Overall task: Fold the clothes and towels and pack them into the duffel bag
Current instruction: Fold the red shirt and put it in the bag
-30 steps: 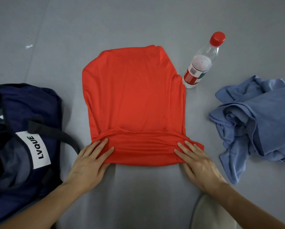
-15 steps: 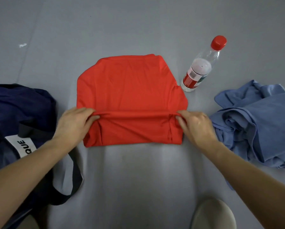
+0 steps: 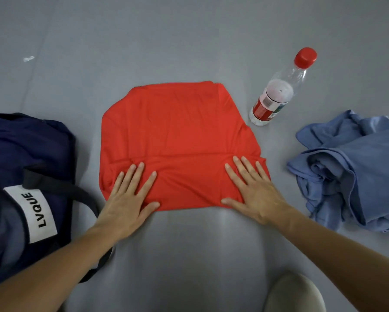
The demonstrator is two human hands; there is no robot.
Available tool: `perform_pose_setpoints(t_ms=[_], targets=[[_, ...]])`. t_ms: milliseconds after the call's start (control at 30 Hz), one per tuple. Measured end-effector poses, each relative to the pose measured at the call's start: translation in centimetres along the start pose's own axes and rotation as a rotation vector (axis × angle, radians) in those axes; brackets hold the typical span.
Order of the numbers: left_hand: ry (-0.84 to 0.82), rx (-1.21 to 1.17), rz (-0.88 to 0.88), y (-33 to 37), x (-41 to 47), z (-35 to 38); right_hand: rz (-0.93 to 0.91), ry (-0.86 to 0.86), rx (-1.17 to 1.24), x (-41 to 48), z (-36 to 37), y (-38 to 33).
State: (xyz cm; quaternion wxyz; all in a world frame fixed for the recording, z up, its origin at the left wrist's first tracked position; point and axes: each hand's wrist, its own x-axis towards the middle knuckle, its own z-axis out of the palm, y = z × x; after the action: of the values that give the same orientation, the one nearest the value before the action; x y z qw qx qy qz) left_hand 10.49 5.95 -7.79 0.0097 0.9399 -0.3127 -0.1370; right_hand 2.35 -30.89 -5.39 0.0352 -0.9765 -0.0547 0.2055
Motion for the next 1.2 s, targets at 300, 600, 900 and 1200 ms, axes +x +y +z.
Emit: perform_pose_setpoints(t_ms=[300, 600, 900, 1200], targets=[[-0.046, -0.004, 0.154, -1.4, -10.8, 1.6, -0.096, 0.041, -0.029, -10.3, 4.9, -3.9], [0.266, -0.220, -0.040, -0.5, -6.9, -3.6, 0.036, 0.380, 0.284, -7.9, -0.1, -2.6], [0.345, -0.091, -0.148, -3.9, 5.5, -8.8, 0.333, 0.254, 0.268, 4.2, -6.1, 1.8], [0.009, 0.012, -0.004, -1.8, 3.8, -1.1, 0.009, 0.048, -0.054, 2.0, 0.3, -0.1]])
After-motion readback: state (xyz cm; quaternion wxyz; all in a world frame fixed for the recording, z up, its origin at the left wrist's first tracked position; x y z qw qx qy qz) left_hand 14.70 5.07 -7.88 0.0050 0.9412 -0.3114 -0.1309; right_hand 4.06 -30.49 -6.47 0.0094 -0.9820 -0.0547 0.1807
